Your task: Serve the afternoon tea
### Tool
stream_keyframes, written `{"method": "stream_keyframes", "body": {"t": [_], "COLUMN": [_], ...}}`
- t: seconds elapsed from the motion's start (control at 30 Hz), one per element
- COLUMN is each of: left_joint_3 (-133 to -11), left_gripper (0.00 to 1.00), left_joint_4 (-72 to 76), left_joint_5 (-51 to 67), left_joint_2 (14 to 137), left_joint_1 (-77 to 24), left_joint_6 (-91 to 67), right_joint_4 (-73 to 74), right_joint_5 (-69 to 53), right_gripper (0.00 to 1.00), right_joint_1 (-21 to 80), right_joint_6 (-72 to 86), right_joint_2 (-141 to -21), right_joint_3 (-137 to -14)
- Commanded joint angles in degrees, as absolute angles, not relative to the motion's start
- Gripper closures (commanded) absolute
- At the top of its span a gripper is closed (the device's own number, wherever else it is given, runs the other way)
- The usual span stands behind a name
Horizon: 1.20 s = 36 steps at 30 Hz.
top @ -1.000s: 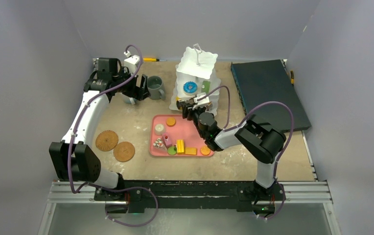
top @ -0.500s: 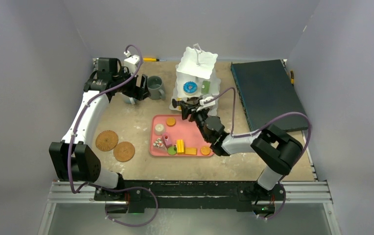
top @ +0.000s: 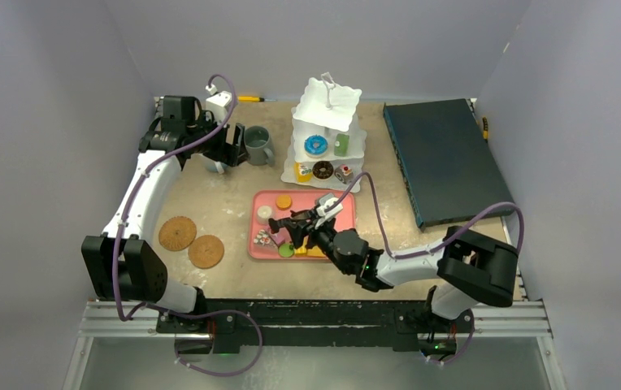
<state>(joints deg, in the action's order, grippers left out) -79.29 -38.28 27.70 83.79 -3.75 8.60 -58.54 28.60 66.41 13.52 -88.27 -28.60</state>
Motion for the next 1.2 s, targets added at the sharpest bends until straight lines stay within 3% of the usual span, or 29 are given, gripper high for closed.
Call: {"method": "stream_keyframes", "body": {"t": [0.0,0.33,0.9,1.17], "left_joint_3": [-79.8,-80.2,-79.7,-79.4], "left_gripper": [0.20,0.20,0.20,0.21], "left_joint_4": [-36.8,-37.4,-37.0,-36.9], "left_joint_5": [28.6,28.3,27.9,27.9], "left_joint_2": [82.6,81.9,82.0,81.9], "left_joint_1": [-3.2,-3.1,-3.0,-2.9], "left_joint_6": [8.6,8.9,9.3,9.4], "right_joint_4": [-57.8,-54.9,-55.2,-55.7], "right_joint_5": [29.6,29.0,25.6,27.1], "right_gripper": [0.36,0.37,0.40,0.60], "right_joint_1": [68.0,68.9,69.6,69.7], "right_joint_6": [15.2,14.3,15.1,15.7], "right_joint_2": [-85.7,-83.3,-89.1,-90.9], "right_joint_3": [-28.3,-29.6,-31.3,-31.1]}}
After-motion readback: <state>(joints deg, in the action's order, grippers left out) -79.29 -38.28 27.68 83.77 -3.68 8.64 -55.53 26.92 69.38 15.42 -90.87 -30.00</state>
